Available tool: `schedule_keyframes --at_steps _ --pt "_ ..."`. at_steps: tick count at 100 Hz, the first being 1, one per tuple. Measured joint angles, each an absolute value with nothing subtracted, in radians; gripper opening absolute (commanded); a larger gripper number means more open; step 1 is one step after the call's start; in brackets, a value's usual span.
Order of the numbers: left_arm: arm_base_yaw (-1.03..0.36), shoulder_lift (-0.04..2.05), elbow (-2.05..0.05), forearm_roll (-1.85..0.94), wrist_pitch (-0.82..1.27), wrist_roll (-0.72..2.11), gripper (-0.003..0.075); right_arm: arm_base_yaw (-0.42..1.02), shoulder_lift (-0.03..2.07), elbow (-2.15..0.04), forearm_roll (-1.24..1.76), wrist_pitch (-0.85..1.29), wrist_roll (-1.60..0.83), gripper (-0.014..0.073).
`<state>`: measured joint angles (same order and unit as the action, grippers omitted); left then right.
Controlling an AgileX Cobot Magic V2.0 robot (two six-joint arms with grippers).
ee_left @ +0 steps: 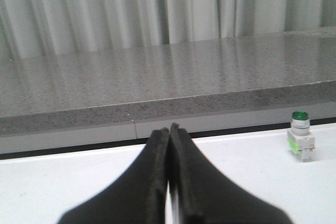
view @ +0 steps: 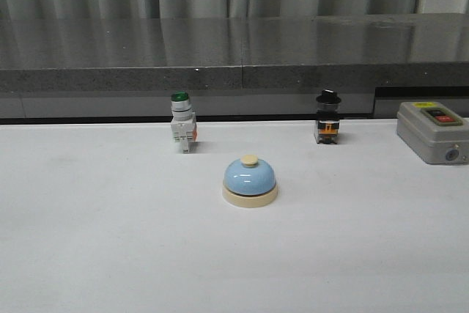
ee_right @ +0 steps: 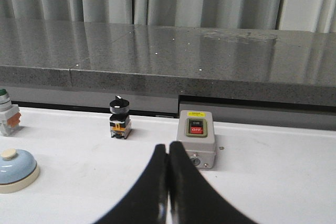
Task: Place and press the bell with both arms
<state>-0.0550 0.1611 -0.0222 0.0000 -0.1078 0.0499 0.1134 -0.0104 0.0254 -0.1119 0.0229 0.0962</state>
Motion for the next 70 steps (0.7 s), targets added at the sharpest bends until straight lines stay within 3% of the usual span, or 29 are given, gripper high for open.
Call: schedule_keyframes --at_steps 38,70 --pt "0.017 -0.002 0.000 -0.046 -0.098 0.009 -0.0020 0.113 -0.010 0.025 -0.112 0.023 0.096 -0.0060" --pt "0.017 -0.004 0.000 -0.048 -0.034 0.000 -0.0020 0.113 -0.010 0.025 -0.112 0.023 0.096 -0.0060"
